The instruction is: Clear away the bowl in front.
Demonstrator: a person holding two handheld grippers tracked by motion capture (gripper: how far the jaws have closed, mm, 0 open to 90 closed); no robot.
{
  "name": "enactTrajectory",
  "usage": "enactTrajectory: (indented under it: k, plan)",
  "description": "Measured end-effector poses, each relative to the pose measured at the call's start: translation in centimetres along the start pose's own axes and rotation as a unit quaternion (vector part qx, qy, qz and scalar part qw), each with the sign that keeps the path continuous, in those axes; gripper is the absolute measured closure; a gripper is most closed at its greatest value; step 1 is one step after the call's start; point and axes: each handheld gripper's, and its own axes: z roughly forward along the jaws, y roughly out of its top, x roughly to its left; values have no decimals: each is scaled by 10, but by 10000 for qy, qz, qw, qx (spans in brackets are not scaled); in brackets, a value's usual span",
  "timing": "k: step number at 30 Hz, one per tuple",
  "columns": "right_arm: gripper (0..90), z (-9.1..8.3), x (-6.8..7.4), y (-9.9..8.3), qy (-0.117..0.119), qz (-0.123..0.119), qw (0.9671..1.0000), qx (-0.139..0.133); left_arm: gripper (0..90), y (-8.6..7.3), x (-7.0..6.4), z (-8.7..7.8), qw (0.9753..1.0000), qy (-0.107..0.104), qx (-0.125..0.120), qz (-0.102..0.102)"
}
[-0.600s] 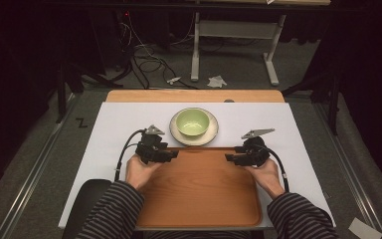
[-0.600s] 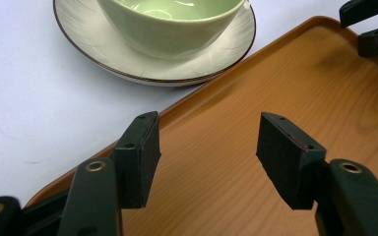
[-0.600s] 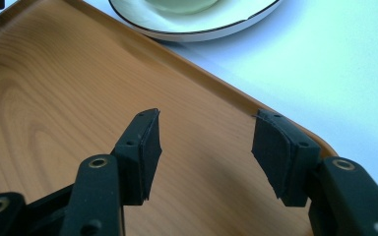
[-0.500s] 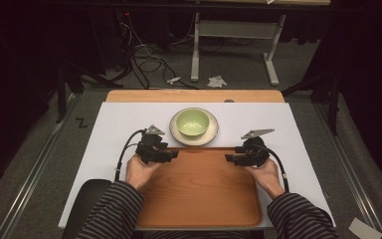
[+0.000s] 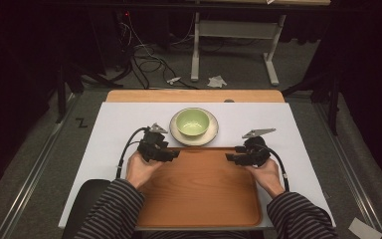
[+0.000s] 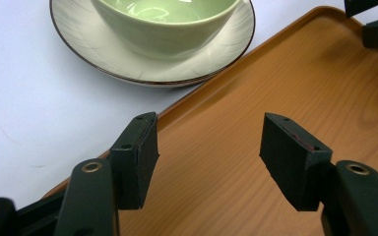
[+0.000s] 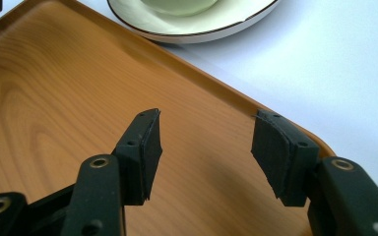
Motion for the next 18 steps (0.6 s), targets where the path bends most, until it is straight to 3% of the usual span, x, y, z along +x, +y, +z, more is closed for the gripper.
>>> enactTrajectory:
  k: [8,18]
  plan:
    - [467,-4,2,-2,-6,-20,10000,-6,391,10,-5,-3,10000,-40,-84,-26]
    - [468,1,2,-1,-60,-28,10000,71,346,31,-4,5,9997,83,-199,-84]
